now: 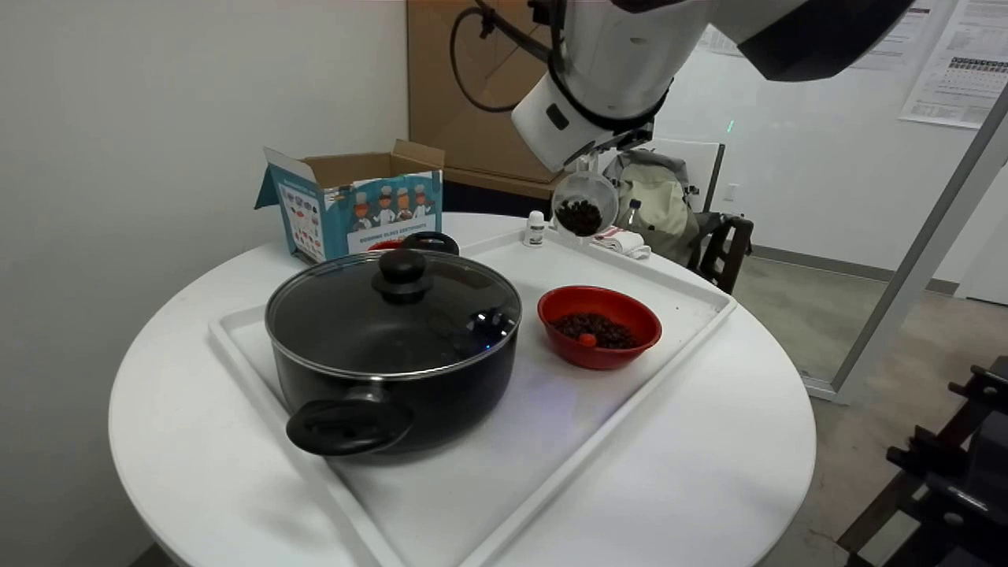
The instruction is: Pour some beans from the jar into the red bowl
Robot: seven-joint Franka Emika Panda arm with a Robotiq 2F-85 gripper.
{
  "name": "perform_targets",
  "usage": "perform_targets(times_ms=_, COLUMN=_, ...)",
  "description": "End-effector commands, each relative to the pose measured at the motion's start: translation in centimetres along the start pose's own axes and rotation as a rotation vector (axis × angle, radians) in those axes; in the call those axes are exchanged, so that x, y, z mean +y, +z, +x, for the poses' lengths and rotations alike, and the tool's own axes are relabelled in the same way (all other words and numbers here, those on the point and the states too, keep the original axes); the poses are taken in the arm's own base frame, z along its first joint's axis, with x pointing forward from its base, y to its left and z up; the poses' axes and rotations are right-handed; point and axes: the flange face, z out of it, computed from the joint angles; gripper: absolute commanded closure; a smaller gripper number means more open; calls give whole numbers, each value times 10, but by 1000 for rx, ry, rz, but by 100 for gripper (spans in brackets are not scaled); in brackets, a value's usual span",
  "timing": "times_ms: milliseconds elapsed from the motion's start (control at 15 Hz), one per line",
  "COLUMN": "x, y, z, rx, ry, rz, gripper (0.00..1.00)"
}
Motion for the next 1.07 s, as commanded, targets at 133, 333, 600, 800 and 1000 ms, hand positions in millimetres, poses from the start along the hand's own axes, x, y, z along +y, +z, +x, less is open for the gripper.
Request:
perform_targets(times_ms=133, x=-29, y=-29, z=3, rx=-165, ry=-17, rz=-73, gripper=88)
perform_targets(times_ms=333, x=-43, y=-36, z=10, rx=-261, ry=-21, rz=-102, gripper=88)
perform_targets(times_ms=600, x=-55, y=-43, z=18, rx=-385, ry=5, rz=-131, gripper=88)
perform_targets(times_ms=800, x=-61, y=-47, z=24, rx=-452, ry=31, rz=-149, gripper=88)
perform_targets(times_ms=1000, x=-66, y=-50, z=28, rx=-505, ry=42, rz=-160, gripper=88)
